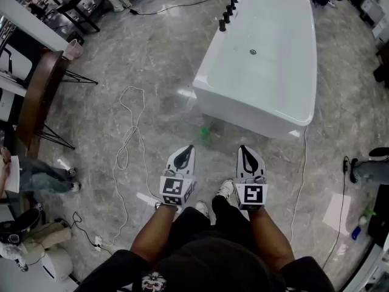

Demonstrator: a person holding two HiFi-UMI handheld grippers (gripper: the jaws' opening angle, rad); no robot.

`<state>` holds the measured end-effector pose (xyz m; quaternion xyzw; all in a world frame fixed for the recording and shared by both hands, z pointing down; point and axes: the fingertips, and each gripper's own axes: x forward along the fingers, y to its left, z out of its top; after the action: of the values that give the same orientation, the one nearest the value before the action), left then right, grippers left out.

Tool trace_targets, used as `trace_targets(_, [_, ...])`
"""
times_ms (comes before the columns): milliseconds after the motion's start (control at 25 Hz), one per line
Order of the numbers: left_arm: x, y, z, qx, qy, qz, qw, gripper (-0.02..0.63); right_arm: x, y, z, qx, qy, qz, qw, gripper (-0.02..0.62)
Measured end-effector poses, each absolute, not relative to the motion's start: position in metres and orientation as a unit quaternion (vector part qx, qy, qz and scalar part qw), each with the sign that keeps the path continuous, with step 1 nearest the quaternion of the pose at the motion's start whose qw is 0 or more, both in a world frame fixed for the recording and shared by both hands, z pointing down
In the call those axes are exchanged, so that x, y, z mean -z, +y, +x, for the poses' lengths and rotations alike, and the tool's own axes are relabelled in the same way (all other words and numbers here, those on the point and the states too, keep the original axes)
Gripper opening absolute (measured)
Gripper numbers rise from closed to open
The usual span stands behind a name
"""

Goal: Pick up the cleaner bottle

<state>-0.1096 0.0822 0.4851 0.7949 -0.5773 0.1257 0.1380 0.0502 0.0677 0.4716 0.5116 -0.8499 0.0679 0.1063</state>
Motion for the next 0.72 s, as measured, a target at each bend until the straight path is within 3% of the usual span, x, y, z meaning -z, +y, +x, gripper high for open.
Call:
trace_targets(320, [-0.524, 0.019, -0.117, -0.108, -0.564, 0.808, 0.134, 0.003, -0.493, 0.003, 0.039, -0.049, -0.845, 0.524, 0.093, 0.017])
trace_targets(720, [-0.672, -0.052, -0.146, -0.109, -0.553, 0.816, 0.128, 0.003, -0.633, -0.057, 0.022, -0.039, -0.826, 0.555, 0.089, 0.017])
